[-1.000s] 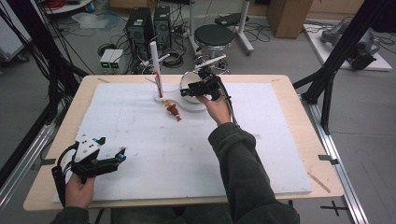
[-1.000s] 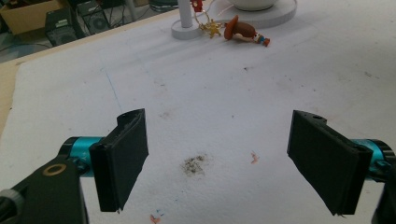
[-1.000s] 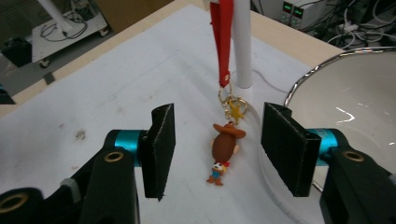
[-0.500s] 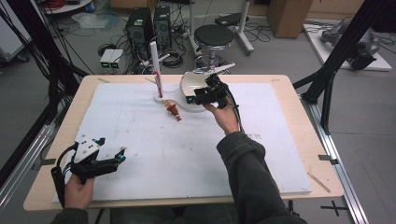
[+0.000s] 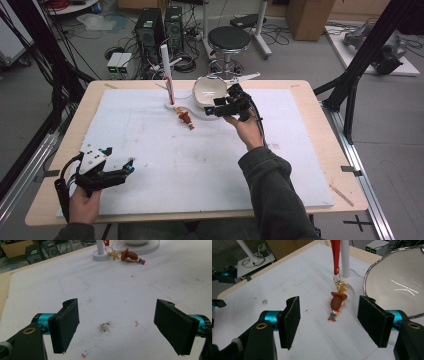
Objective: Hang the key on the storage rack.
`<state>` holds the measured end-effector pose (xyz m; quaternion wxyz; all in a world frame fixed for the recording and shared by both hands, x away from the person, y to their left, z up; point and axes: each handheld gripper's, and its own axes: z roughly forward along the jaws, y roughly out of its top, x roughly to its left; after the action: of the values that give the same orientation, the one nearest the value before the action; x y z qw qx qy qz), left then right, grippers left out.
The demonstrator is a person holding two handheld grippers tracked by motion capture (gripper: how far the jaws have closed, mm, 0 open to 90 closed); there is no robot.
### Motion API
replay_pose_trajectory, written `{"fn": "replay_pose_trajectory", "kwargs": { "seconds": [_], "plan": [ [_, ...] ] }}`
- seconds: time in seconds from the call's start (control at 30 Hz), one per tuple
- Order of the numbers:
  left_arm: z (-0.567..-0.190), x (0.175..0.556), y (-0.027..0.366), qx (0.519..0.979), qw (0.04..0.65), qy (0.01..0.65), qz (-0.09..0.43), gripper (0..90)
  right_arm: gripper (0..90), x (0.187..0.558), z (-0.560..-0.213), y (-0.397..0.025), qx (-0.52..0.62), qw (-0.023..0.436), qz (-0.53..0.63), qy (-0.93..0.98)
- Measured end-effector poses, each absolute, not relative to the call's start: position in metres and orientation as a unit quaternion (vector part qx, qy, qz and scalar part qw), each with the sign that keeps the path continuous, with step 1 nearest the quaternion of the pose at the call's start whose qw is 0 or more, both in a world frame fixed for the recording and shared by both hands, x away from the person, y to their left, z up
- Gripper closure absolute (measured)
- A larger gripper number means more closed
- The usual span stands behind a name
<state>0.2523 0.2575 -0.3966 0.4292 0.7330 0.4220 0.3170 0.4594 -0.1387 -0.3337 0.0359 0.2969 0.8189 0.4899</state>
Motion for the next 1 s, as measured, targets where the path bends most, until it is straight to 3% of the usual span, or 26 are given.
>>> {"fn": "replay_pose_trajectory", "kwargs": {
  "seconds": [0.57,1.0],
  "plan": [
    [-0.397,0.252,0.257,0.733,0.429,0.423,0.317,20.7,28.5,0.448,-0.336,-0.16,0.305,0.045,0.497,0.811],
    [-0.397,0.253,0.257,0.731,0.43,0.424,0.318,20.7,16.3,0.436,-0.337,-0.181,0.316,0.071,0.5,0.803]
  ]
}}
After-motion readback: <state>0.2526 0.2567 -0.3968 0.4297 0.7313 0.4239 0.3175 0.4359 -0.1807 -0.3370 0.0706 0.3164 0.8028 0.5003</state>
